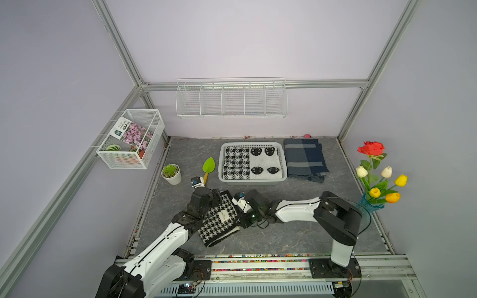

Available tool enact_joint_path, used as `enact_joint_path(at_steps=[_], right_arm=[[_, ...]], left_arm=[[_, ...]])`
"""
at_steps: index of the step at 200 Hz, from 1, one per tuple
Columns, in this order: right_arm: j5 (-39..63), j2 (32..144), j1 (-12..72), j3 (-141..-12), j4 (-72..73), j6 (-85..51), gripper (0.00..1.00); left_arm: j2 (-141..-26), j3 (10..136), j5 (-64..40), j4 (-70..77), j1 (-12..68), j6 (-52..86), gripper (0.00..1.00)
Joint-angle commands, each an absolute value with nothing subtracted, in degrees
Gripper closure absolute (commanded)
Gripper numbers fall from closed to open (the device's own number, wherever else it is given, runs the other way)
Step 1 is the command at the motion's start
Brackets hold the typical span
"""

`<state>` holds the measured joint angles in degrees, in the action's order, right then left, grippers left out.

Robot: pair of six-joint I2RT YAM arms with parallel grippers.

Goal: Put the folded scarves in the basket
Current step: Move the scarf to the center of the board.

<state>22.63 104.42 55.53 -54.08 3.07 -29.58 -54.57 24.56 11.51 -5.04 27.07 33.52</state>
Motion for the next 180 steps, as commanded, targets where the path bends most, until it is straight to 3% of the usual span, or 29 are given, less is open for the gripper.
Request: enact_joint_path(at_steps=[1, 36, 51, 83, 132, 180], right_arm=[[18.6, 99.1, 52.8, -52.3, -12.9, -21.1, 0.8], [14.6, 94.1, 45.4, -48.6, -16.8, -16.5, 0.68], [13.4, 92.1, 45.0, -48.3, -17.0, -15.9, 0.57], [14.3, 85.4, 45.2, -45.7, -14.3, -17.8, 0.53], [2.9, 72.1, 51.2, -43.9, -19.2, -18.0, 0.45], [14.2, 80.0, 55.6, -46.8, -9.2, -22.4, 0.44]], left_arm=[[-55.6, 26.2, 8.8, -5.1, 27.3, 31.8, 0.28], [-57.4, 26.2, 3.5, -3.4, 27.3, 29.5, 0.28], [-58.6, 26.2, 1.0, -2.4, 27.3, 28.5, 0.28], [-61.7, 27.1, -1.0, -1.6, 27.3, 27.9, 0.29], [-67.3, 27.8, -2.7, 0.1, 27.3, 27.6, 0.35], [-70.5, 28.1, -4.9, 0.0, 27.4, 29.6, 0.44]])
